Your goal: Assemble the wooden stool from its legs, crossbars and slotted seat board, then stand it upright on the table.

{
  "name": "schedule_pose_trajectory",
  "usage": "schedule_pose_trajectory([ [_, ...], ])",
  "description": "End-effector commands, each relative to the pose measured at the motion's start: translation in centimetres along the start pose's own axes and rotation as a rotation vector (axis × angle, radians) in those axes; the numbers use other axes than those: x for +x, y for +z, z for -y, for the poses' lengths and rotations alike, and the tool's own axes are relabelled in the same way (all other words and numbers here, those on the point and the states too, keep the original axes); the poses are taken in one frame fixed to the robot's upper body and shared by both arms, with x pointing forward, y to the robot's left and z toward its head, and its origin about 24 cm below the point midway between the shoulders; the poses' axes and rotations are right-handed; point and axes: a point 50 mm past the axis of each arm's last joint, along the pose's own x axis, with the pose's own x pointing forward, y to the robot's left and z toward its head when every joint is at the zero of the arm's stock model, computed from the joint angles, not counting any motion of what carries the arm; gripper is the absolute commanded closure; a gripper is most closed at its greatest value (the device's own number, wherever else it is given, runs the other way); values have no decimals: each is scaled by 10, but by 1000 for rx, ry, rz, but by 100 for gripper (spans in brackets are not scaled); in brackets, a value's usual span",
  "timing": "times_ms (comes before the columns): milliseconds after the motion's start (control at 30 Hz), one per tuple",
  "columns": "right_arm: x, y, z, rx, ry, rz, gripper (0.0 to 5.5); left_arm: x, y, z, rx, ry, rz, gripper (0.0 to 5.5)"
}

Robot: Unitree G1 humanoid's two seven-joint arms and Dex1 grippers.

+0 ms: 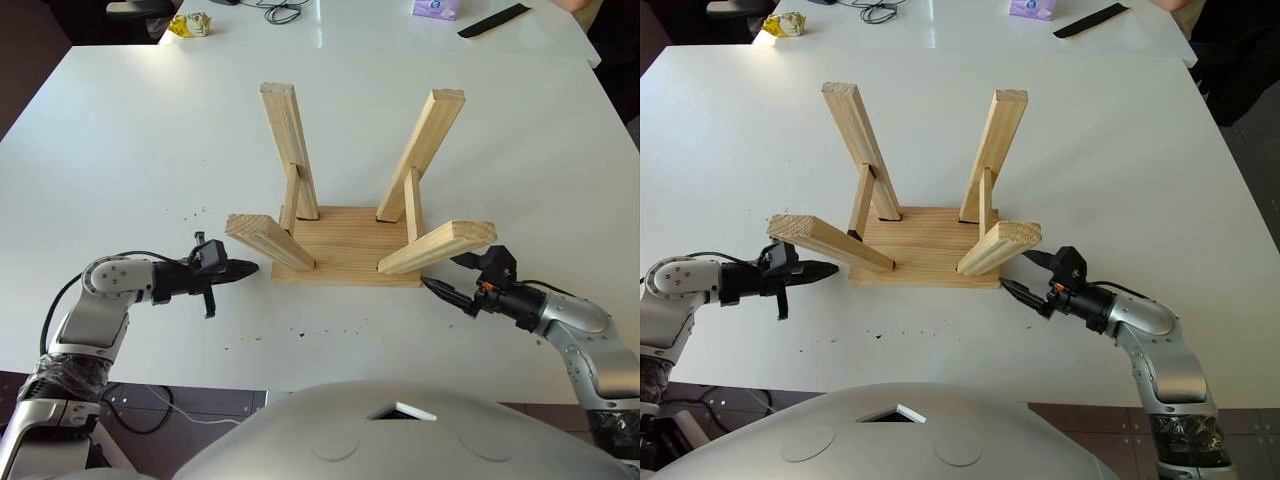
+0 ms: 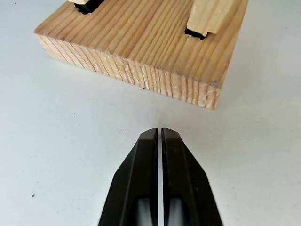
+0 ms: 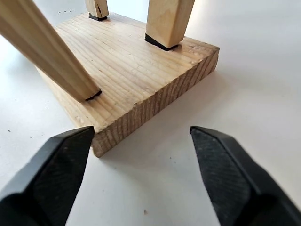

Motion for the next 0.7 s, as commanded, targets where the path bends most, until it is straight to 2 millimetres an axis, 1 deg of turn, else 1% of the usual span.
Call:
schedule_pose_trajectory([
  [33,-2,-9,-11,7,27,-36,245,5,-6,13,-13,-23,-18,550],
  [67,-4,-10,-14,13,42,-38,252,4,-7,16,-14,-29,-21,550],
  [267,-10,-6,-22,36,112,-29,350,4,-10,23,-11,-51,-44,550],
  [433,1,-9,-17,33,81,-25,433,9,-11,24,-7,-56,-51,550],
  [533,5,-9,-18,30,77,-22,476,11,-10,23,-1,-53,-47,550],
  [667,7,-11,-20,17,78,-32,521,12,-9,22,-1,-54,-45,550],
  [700,7,-12,-20,15,78,-35,521,12,-9,23,-1,-57,-45,550],
])
